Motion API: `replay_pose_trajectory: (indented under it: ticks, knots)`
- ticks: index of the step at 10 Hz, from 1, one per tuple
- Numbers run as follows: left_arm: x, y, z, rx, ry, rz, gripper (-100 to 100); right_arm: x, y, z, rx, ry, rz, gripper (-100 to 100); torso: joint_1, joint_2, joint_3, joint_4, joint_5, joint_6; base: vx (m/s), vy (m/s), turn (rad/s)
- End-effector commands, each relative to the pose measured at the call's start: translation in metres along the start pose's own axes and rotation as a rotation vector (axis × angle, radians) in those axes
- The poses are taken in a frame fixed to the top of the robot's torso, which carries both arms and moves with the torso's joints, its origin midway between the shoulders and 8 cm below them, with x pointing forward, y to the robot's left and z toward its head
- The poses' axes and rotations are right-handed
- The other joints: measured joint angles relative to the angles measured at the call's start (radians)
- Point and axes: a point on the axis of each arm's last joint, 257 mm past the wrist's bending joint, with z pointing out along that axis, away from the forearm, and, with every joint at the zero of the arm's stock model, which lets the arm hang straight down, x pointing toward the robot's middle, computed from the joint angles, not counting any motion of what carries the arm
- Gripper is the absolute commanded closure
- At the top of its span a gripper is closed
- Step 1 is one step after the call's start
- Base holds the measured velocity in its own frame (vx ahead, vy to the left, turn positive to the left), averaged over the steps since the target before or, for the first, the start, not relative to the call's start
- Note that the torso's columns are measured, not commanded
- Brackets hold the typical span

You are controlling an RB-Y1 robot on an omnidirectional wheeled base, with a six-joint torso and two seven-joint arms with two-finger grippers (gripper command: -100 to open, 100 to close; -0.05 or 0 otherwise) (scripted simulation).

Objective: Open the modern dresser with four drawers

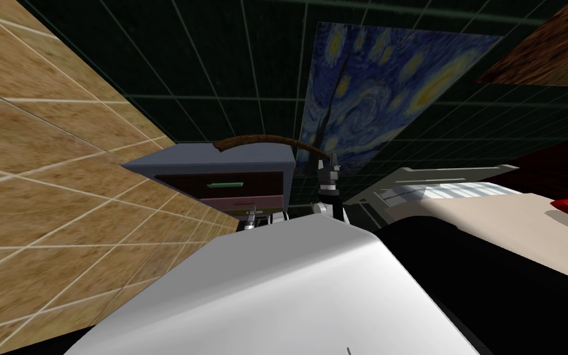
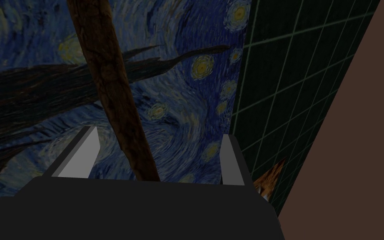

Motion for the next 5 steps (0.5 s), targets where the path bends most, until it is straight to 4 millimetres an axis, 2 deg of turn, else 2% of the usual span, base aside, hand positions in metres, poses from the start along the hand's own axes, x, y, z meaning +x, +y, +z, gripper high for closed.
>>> replay_pose_trajectory:
  ticks: [1,2,5]
  knots:
    - [0.001,0.002,-0.004,0.000,0.001,0.000,100,0.000,0.000,0.000,0.000,0.000,0.000,0,0.000,0.000,0.000,0.000,0.000,0.000,0.000,0.000,0.000]
    - [-0.009,0.006,-0.005,-0.005,0.016,0.027,-100,0.000,0.000,0.000,0.000,0.000,0.000,0,0.000,0.000,0.000,0.000,0.000,0.000,-0.008,0.003,-0.005]
    - [-0.021,0.006,0.002,-0.018,0.034,0.051,-100,0.000,0.000,0.000,0.000,0.000,0.000,0,0.001,0.001,0.001,0.000,0.000,0.000,-0.026,0.012,-0.007]
